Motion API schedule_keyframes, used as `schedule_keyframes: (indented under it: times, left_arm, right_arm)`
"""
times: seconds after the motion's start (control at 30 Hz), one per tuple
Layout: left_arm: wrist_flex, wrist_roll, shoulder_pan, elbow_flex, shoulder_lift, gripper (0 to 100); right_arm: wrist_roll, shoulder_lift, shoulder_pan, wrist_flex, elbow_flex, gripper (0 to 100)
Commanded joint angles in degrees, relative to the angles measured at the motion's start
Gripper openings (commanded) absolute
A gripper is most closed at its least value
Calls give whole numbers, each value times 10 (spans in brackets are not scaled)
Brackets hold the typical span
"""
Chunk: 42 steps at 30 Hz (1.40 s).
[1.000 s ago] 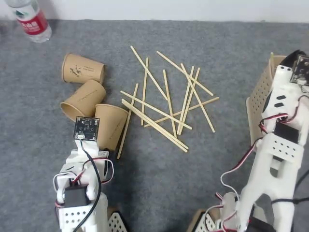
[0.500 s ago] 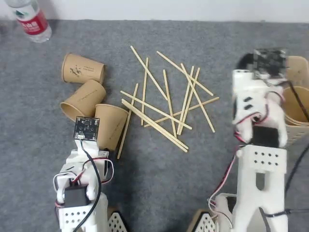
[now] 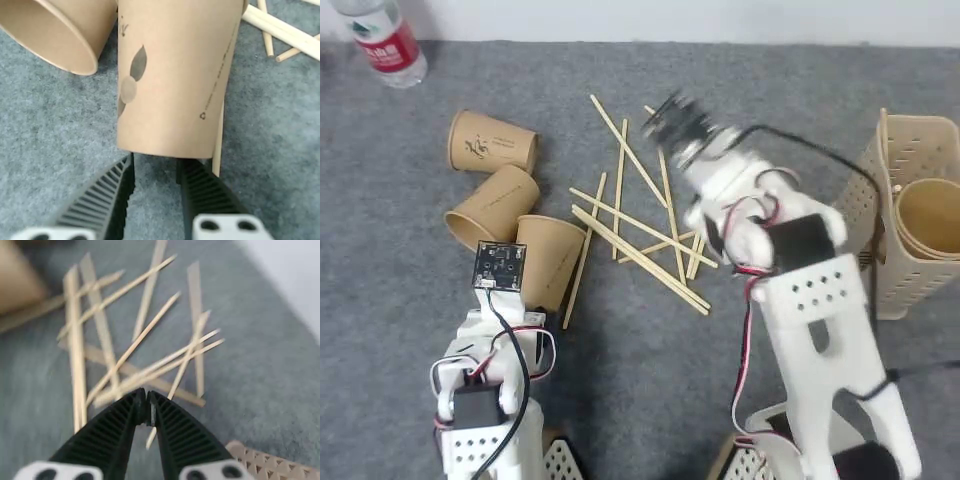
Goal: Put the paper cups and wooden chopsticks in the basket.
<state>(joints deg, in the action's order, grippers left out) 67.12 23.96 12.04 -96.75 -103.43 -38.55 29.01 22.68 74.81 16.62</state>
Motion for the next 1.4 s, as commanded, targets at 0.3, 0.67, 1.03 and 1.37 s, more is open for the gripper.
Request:
schedule_keyframes:
  times: [0.3,0.67,1.03,1.37]
  left_arm:
    - [-1,4,-5,3,-7,130]
    - [-1,4,-5,3,-7,130]
    - [0,4,-5,3,-7,130]
    - [0,4,-5,3,-7,130]
  right_arm:
    - [-509,0,-252,164,-45,8]
    - [-171,1,-408,-201,-61,8]
    - [363,45,-482,-356,56,11]
    - [643,211,-324,-440,273,236]
